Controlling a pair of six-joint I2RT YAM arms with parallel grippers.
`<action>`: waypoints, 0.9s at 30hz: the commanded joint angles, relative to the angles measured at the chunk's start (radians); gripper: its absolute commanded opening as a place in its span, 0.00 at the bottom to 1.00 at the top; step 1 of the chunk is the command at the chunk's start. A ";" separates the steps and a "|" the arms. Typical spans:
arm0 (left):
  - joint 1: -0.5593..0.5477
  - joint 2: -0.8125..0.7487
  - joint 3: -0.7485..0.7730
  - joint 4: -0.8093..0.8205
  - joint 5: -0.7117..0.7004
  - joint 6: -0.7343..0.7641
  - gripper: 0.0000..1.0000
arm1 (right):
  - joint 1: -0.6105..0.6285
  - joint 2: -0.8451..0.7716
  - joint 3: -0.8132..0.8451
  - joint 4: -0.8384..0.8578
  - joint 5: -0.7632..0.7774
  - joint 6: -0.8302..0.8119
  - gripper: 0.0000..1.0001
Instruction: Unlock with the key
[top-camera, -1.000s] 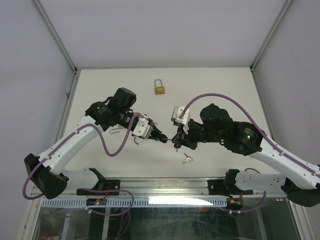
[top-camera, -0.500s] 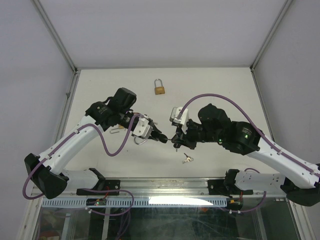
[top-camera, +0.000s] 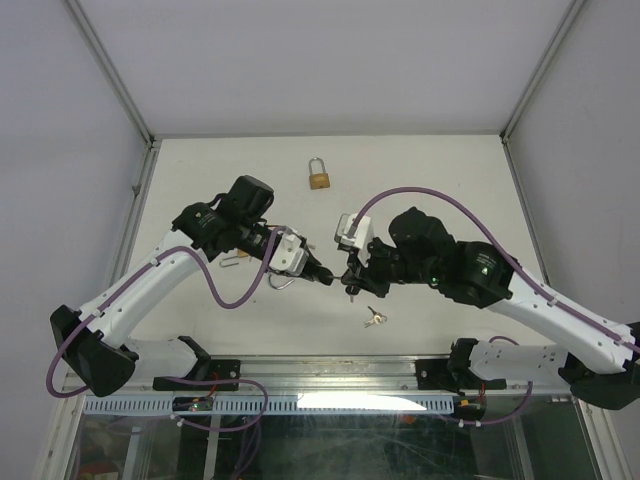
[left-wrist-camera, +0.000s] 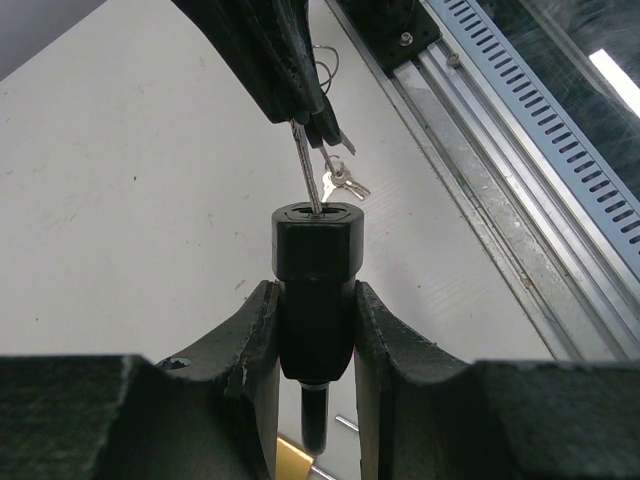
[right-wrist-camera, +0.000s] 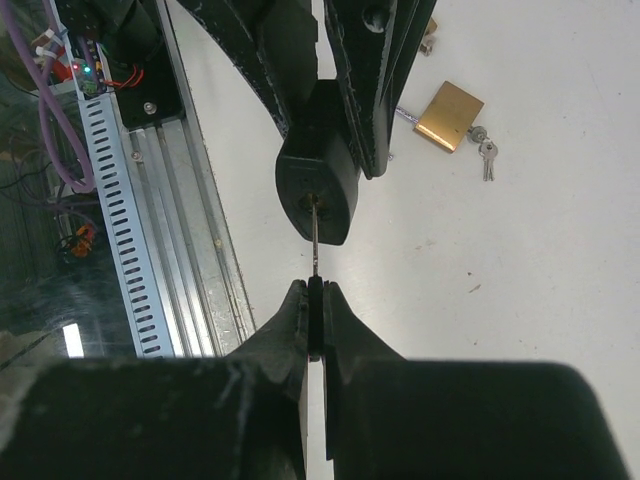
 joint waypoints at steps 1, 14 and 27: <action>-0.024 -0.009 0.067 0.081 0.068 -0.057 0.00 | 0.005 0.018 0.041 0.055 0.053 0.001 0.00; -0.028 -0.037 0.026 0.197 0.029 -0.161 0.00 | 0.006 0.019 0.038 0.095 -0.062 -0.007 0.00; -0.029 -0.034 0.012 0.273 0.011 -0.247 0.00 | 0.005 0.005 0.027 0.089 -0.181 -0.075 0.00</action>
